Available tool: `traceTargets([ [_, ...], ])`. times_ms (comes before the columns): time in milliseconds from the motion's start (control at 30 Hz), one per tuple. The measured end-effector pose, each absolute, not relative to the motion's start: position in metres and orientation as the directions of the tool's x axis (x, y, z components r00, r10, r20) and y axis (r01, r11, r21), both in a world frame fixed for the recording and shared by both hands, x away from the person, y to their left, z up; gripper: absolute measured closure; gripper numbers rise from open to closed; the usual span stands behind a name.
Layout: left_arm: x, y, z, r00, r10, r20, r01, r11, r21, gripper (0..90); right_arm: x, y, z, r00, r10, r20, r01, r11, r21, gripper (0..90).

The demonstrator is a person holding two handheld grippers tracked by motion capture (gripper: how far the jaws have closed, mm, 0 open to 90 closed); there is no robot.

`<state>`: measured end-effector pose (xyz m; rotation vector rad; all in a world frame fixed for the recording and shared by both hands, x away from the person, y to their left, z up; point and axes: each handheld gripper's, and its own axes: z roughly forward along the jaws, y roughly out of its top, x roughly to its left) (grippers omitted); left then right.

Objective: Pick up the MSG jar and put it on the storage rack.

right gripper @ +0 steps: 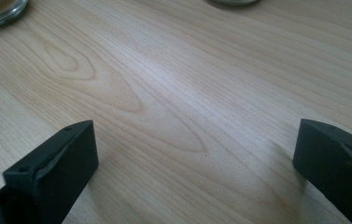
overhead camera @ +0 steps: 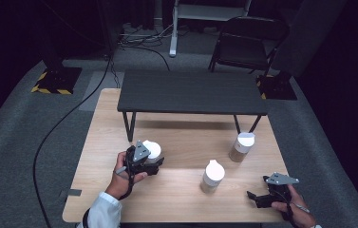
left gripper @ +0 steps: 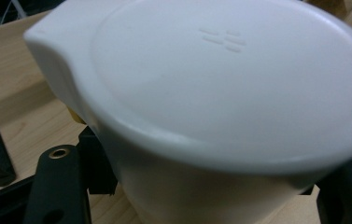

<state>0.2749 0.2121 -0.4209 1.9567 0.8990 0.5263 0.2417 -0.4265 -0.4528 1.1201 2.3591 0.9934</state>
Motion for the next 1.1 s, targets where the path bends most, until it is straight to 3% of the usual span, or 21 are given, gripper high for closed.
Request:
traceTargets([
  [1100, 0.262, 0.204, -0.350, 0.633, 0.774, -0.013, 0.291, -0.222, 0.931, 29.9, 0.241, -0.426, -0.453, -0.626, 0.780, -0.012, 0.537, 0.441, 0.719, 0.0],
])
